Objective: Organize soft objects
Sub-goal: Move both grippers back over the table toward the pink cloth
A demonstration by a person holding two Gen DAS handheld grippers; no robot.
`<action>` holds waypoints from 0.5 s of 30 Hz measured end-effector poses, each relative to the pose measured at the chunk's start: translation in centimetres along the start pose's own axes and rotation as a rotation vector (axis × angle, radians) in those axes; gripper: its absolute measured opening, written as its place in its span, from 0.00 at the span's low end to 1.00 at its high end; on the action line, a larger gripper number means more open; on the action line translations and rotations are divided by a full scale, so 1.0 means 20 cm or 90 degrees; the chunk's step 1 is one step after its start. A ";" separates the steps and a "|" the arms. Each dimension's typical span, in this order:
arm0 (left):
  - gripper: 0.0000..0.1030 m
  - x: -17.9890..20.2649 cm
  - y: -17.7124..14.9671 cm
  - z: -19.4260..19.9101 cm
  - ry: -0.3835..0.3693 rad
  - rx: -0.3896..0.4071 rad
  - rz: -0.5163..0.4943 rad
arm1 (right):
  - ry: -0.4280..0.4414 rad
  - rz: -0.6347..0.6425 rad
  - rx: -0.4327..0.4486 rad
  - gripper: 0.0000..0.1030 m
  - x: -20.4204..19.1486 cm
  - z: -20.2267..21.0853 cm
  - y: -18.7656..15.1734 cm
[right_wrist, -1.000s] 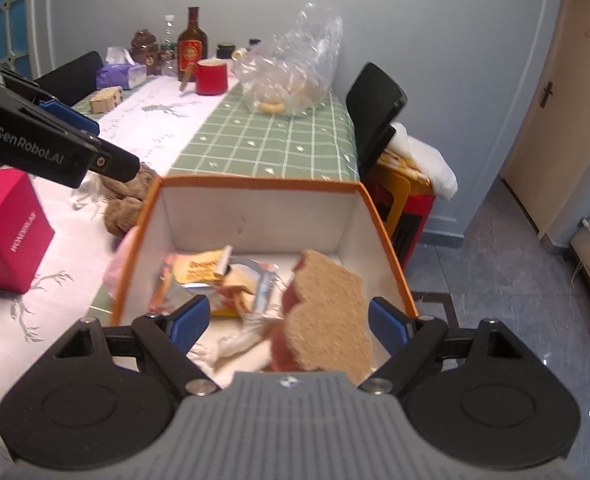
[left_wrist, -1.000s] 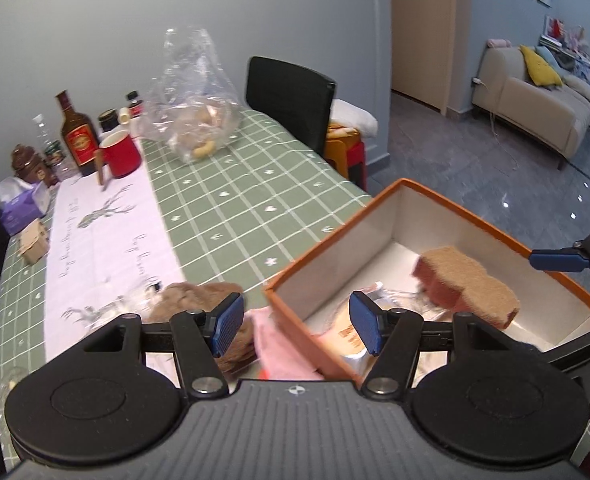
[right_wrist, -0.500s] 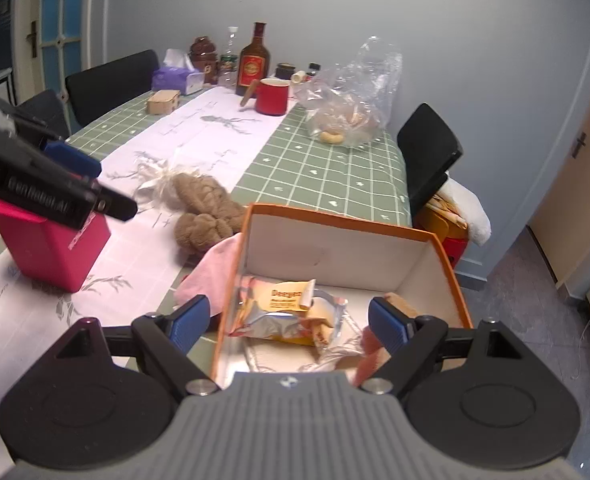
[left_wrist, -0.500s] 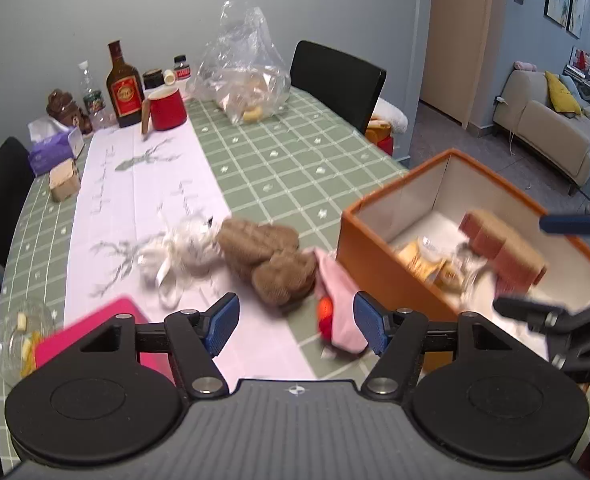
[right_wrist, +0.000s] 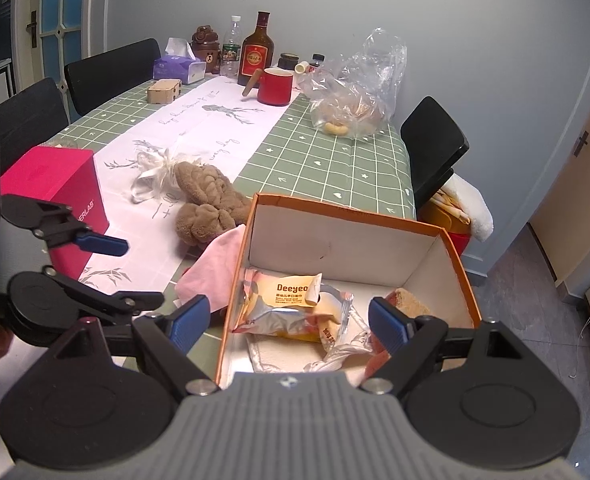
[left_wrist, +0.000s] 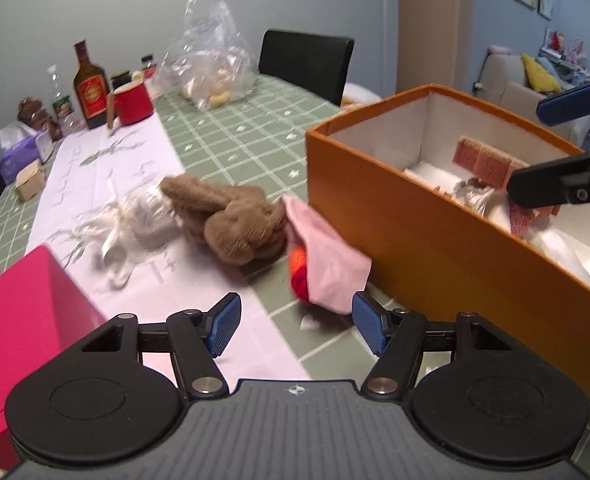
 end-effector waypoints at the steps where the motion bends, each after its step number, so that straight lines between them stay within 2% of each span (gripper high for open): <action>1: 0.73 0.00 0.01 -0.01 -0.003 0.006 0.003 | 0.001 0.000 0.000 0.82 0.00 0.00 0.00; 8: 0.70 -0.04 0.09 -0.10 -0.014 0.018 0.033 | 0.002 0.004 -0.004 0.82 0.00 -0.02 0.00; 15: 0.53 -0.02 0.15 -0.20 -0.019 0.007 0.040 | 0.003 0.000 -0.008 0.83 0.02 -0.04 -0.01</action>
Point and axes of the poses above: each gripper's, at about its wrist camera, not at the fingertips, and z roughly against the way its jaws point, x to its right, y to its top, the point moved 6 cm from there along -z, roughly the way its jaws point, and after that the axes turned 8 degrees about -z, right-handed, at the moved point
